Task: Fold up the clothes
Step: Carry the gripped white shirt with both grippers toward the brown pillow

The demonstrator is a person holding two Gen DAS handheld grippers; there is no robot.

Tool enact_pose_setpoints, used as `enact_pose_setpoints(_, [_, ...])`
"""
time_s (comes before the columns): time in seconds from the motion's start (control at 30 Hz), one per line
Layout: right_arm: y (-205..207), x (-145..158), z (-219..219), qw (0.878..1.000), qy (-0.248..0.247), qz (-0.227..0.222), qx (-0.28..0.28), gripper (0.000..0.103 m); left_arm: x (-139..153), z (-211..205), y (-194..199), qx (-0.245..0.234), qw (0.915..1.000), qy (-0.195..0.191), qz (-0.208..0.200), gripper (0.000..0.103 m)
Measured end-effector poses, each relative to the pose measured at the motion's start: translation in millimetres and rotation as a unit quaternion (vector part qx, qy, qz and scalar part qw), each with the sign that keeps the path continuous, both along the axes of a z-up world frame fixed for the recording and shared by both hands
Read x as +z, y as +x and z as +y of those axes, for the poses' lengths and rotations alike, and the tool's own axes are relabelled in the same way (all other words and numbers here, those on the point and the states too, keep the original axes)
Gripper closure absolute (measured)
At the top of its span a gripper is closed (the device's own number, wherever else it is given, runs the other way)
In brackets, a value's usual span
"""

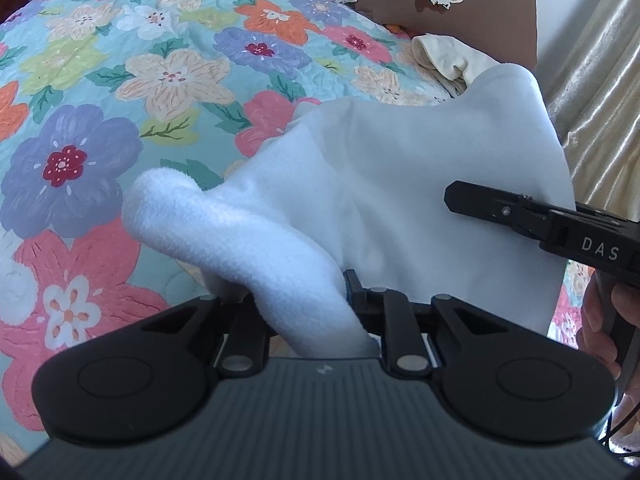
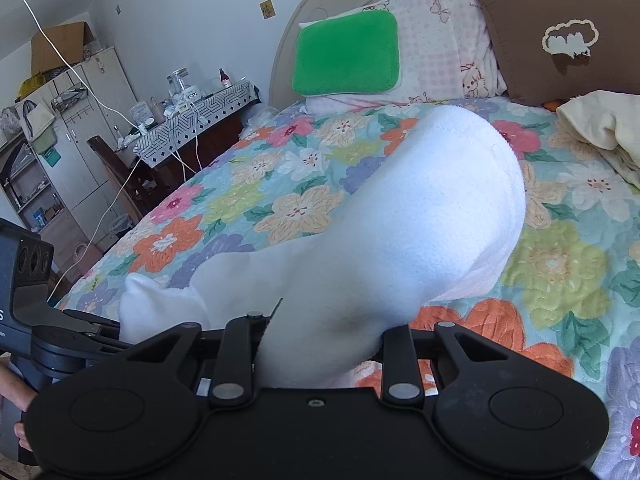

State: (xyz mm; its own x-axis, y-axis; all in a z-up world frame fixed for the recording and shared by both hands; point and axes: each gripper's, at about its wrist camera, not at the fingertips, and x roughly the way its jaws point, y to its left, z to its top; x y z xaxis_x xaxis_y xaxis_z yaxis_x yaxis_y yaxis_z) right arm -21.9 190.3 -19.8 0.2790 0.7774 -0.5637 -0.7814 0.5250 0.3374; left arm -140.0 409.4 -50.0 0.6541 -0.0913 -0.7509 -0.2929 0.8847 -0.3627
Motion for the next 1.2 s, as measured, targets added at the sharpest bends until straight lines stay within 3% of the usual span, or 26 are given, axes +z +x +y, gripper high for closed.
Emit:
enact_pose_setpoints(0.3, [-2, 13, -40, 1.0, 0.01, 0.0, -0.024, 0.071, 15, -37, 9, -0.024, 0.9996, 0.014, -0.004, 0.086])
enact_pose_setpoints(0.57, [14, 49, -103, 0.998, 0.025, -0.017, -0.061, 0.071, 56, -99, 45, -0.061, 0.9975, 0.034, -0.008, 0.086])
enact_pose_setpoints(0.8, [59, 119, -168, 0.993, 0.061, -0.026, -0.093, 0.071, 133, -153, 103, -0.092, 0.9943, 0.047, -0.028, 0.086])
enact_pose_setpoints(1.0, [92, 197, -206, 0.992, 0.045, -0.054, -0.1, 0.072, 205, -203, 149, -0.115, 0.9891, 0.081, -0.043, 0.086])
enact_pose_setpoints(1.2, [128, 255, -226, 0.993, 0.01, -0.059, -0.105, 0.072, 243, -242, 196, -0.126, 0.9885, 0.082, -0.016, 0.086])
